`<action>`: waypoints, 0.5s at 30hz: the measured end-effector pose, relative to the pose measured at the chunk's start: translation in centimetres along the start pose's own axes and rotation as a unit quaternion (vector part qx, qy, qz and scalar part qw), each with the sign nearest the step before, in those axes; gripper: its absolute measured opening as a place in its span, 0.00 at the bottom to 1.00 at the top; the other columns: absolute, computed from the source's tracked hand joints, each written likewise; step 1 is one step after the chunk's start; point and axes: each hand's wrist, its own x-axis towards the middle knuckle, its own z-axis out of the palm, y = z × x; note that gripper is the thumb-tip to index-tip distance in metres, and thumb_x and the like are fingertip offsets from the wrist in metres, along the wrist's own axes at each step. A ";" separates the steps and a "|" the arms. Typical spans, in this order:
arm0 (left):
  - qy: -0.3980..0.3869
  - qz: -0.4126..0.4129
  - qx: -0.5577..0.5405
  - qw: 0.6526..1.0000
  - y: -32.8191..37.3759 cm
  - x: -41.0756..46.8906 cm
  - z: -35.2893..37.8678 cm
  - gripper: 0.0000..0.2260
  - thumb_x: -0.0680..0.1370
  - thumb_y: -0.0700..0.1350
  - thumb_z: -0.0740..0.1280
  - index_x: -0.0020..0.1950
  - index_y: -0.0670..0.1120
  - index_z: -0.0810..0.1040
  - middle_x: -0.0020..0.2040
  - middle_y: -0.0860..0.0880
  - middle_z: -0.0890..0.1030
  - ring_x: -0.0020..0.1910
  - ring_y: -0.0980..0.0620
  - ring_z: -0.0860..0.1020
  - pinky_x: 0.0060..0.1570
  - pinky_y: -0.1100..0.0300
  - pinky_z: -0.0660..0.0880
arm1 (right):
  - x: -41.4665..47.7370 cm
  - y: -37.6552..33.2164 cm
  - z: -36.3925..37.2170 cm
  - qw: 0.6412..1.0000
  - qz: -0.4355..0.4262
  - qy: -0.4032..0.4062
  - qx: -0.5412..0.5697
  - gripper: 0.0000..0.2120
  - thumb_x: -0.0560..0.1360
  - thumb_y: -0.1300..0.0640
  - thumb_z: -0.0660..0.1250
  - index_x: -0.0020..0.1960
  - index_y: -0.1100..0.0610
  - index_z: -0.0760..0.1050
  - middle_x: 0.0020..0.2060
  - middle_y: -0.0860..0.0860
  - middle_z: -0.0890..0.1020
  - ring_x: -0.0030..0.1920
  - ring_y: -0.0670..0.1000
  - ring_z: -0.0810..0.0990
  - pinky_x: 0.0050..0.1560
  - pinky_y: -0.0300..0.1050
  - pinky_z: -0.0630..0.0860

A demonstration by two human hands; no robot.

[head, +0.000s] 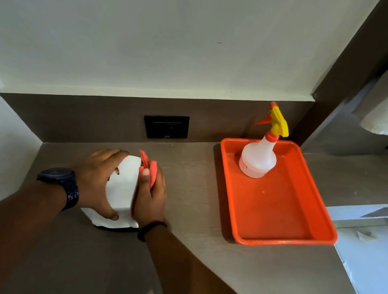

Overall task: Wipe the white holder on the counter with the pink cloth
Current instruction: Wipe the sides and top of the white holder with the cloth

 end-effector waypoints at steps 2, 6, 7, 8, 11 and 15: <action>-0.004 -0.001 -0.006 1.000 0.1 -0.1 -0.2 0.63 0.45 0.67 0.75 0.74 0.48 0.55 0.72 0.48 0.65 0.66 0.46 0.66 0.64 0.52 0.69 | 0.9 -0.3 -0.1 0.999 0.031 -0.006 0.006 0.13 0.79 0.42 0.56 0.57 0.23 0.69 0.60 0.39 0.76 0.65 0.46 0.73 0.68 0.48 0.68; -0.008 -0.004 -0.009 1.000 0.2 -0.2 -0.2 0.64 0.44 0.67 0.75 0.75 0.48 0.54 0.73 0.48 0.62 0.67 0.47 0.65 0.65 0.53 0.68 | 0.8 0.6 0.2 0.994 0.108 0.016 -0.004 0.23 0.78 0.40 0.55 0.72 0.44 0.66 0.69 0.50 0.75 0.70 0.53 0.71 0.72 0.56 0.66; -0.010 -0.007 -0.013 1.000 0.2 -0.2 -0.3 0.64 0.45 0.67 0.76 0.75 0.48 0.53 0.73 0.49 0.62 0.67 0.47 0.65 0.65 0.53 0.68 | 0.4 0.8 0.2 0.993 0.118 0.021 -0.002 0.25 0.78 0.39 0.55 0.72 0.45 0.65 0.69 0.50 0.74 0.70 0.53 0.71 0.72 0.56 0.66; -0.012 -0.011 -0.014 1.000 0.2 -0.2 -0.3 0.64 0.45 0.66 0.77 0.75 0.49 0.53 0.73 0.49 0.62 0.67 0.48 0.65 0.65 0.53 0.68 | -0.1 0.9 0.3 0.992 0.123 0.026 0.010 0.26 0.77 0.38 0.55 0.72 0.45 0.65 0.69 0.49 0.74 0.69 0.53 0.71 0.72 0.57 0.66; -0.009 -0.013 -0.009 1.000 0.2 -0.2 -0.2 0.63 0.46 0.66 0.78 0.75 0.50 0.52 0.73 0.50 0.62 0.67 0.49 0.65 0.65 0.54 0.68 | -1.3 0.9 0.2 0.994 0.099 0.030 0.037 0.26 0.74 0.35 0.57 0.70 0.41 0.67 0.67 0.47 0.75 0.67 0.49 0.73 0.69 0.56 0.70; 0.006 -0.017 -0.015 1.000 0.5 -0.2 -0.2 0.60 0.47 0.64 0.79 0.73 0.51 0.55 0.71 0.51 0.65 0.67 0.49 0.65 0.64 0.54 0.68 | 0.2 -0.6 0.3 0.999 0.035 0.016 0.034 0.12 0.74 0.38 0.59 0.57 0.30 0.71 0.57 0.41 0.78 0.61 0.45 0.76 0.65 0.49 0.73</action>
